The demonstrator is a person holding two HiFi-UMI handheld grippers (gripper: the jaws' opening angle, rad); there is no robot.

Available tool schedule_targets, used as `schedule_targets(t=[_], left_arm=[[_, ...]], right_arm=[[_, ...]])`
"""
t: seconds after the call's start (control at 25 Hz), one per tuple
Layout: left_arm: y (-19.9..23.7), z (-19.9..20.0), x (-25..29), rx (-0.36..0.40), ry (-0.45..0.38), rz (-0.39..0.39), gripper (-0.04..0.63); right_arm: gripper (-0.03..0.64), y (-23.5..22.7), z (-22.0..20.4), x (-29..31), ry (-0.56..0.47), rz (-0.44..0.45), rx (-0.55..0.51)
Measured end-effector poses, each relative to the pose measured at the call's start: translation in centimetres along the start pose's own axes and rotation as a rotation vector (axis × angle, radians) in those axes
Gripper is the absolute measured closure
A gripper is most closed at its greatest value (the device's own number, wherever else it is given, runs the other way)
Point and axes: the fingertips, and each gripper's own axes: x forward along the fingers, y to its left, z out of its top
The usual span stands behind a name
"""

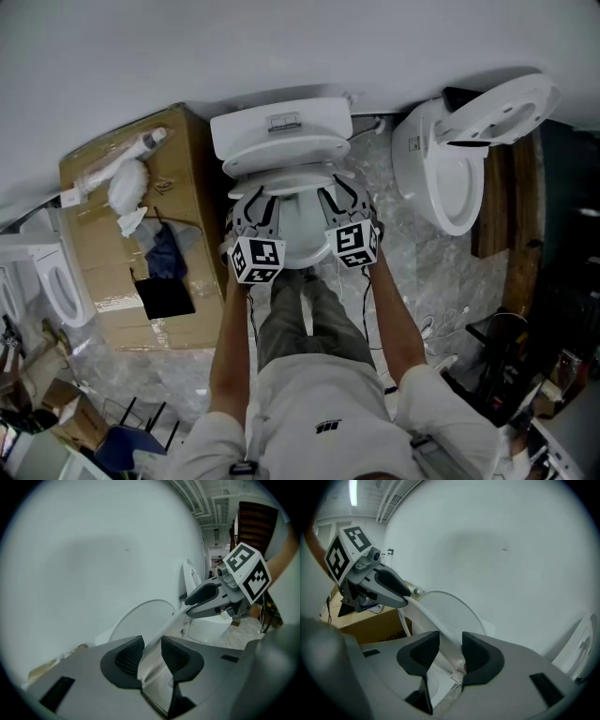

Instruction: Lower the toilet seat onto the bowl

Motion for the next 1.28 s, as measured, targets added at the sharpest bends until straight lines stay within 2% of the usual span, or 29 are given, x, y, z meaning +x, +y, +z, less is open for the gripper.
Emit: schedule_targets(t=[1.28], left_arm=[[-6.6, -5.0, -4.2, 0.006, 0.041, -0.014, 0.446]], right_arm=[[0.46, 4.9, -5.7, -5.1, 0.035, 0.044, -0.013]])
